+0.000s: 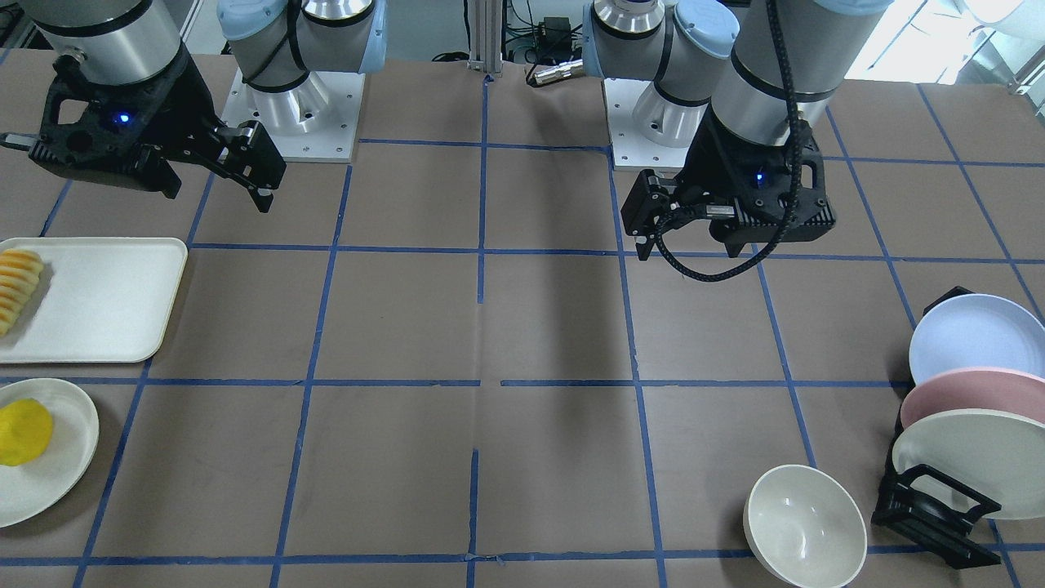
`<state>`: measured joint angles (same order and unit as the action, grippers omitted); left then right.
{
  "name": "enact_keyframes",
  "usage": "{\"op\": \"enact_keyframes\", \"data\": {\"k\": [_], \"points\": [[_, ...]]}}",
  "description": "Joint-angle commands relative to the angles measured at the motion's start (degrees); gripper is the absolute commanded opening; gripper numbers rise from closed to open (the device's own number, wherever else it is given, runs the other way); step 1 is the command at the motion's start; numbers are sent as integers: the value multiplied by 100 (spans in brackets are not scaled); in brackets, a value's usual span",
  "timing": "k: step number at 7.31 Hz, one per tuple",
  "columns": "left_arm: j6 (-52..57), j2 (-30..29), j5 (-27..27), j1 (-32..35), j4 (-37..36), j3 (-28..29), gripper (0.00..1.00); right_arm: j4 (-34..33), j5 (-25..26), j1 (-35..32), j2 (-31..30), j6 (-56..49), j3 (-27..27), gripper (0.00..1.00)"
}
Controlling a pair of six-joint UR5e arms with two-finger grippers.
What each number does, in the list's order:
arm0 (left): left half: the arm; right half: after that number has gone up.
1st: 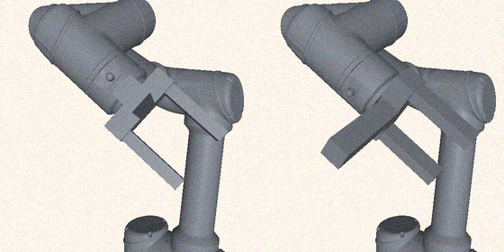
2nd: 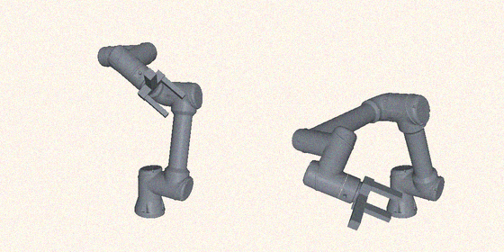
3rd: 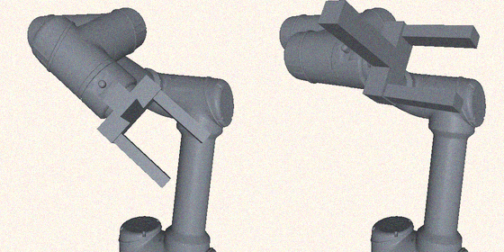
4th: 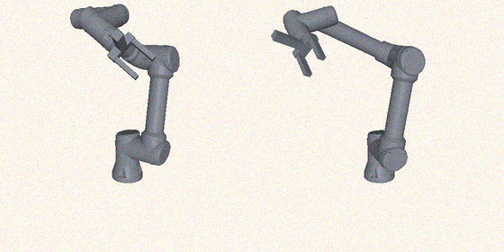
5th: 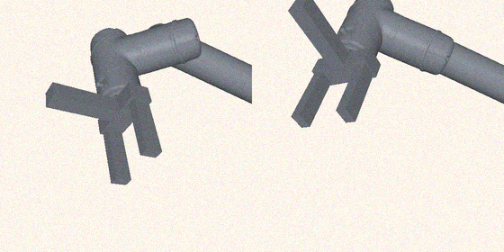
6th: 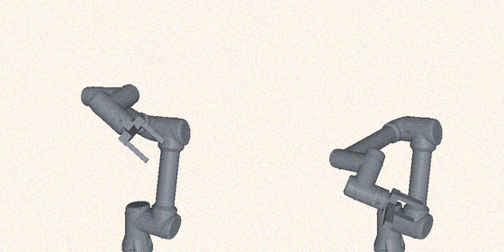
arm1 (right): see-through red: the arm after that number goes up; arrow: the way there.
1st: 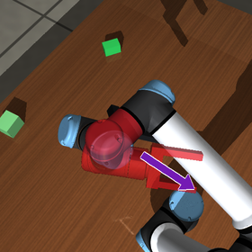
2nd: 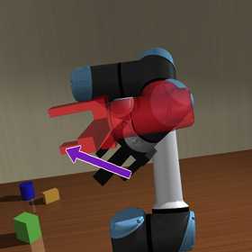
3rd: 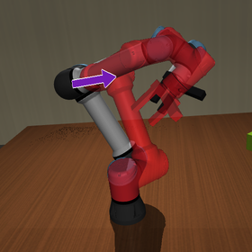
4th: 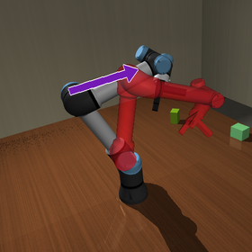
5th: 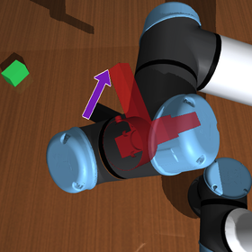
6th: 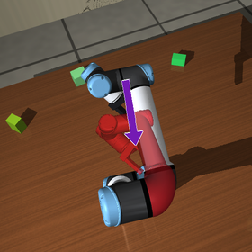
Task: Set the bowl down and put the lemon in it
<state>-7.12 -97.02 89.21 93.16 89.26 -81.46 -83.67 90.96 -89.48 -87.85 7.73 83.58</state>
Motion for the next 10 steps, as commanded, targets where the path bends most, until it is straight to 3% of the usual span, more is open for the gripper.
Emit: {"op": "enact_keyframes", "data": {"k": [1,4,6,10], "points": [[0,17,0,1,3,-10,100,0,1,0,14,0,0,100],[0,25,-9,9,3,-19,100,411,-43,96,31,-9,0,100],[0,34,0,9,12,-19,100,326,27,228,66,-44,0,100],[1509,-1025,-218,-1226,-172,620,100,115,10,1422,513,-1018,0,100]]}}
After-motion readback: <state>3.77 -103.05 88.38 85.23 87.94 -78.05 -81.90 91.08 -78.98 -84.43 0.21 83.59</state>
